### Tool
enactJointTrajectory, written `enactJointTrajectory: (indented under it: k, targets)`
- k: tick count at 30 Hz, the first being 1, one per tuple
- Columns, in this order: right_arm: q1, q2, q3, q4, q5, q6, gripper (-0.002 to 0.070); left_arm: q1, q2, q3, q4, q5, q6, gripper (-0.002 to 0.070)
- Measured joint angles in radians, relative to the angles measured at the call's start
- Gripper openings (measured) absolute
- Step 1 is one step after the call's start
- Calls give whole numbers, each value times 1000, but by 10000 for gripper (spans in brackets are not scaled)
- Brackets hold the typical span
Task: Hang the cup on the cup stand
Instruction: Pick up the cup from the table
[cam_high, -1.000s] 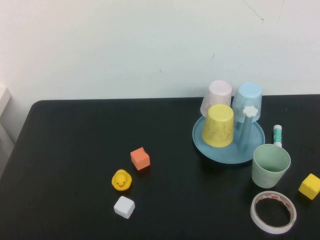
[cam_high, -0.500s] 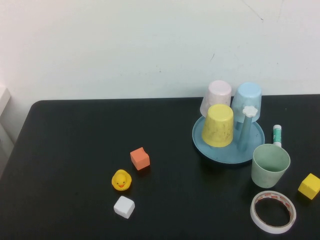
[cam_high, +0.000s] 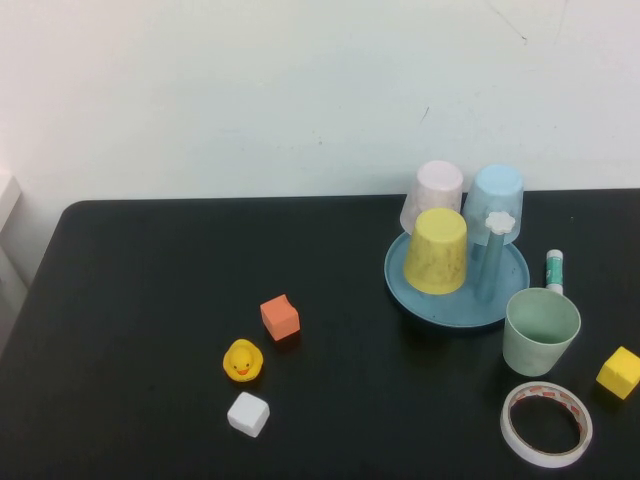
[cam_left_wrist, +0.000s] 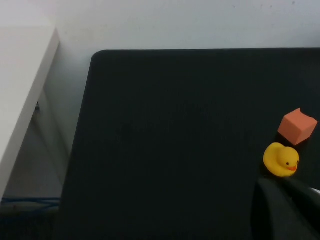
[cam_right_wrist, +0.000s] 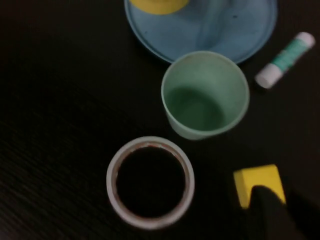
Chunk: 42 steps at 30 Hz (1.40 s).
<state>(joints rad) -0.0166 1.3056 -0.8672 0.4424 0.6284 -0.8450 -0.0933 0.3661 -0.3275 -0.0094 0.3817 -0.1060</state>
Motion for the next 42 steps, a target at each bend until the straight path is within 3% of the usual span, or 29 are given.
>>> enactJointTrajectory:
  k: [5, 8, 20, 27, 35, 38, 41, 42]
  targets:
    - [51, 262, -138, 23, -8, -40, 275, 0, 0, 0, -2, -10, 0, -1]
    - [74, 384, -213, 23, -10, -44, 354, 0, 0, 0, -3, -10, 0, -1]
    - [82, 653, -366, -70, -60, -46, 391, 0, 0, 2, -19, -23, -2, -1]
    - [82, 727, -372, -63, -131, -46, 329, 0, 0, 2, -178, -89, -2, -1]
    - [82, 745, -374, -42, -144, -46, 53, 0, 0, 2, -398, -210, -3, -1]
    - [82, 735, -392, -35, -109, -46, 34, 0, 0, 2, -485, -226, -3, 4]
    - [82, 680, -405, -37, -49, -46, 32, 0, 1, -2, -628, -210, -3, 96]
    - [82, 656, -407, -41, -36, -46, 32, 0, 2, -6, -694, -195, -3, 161]
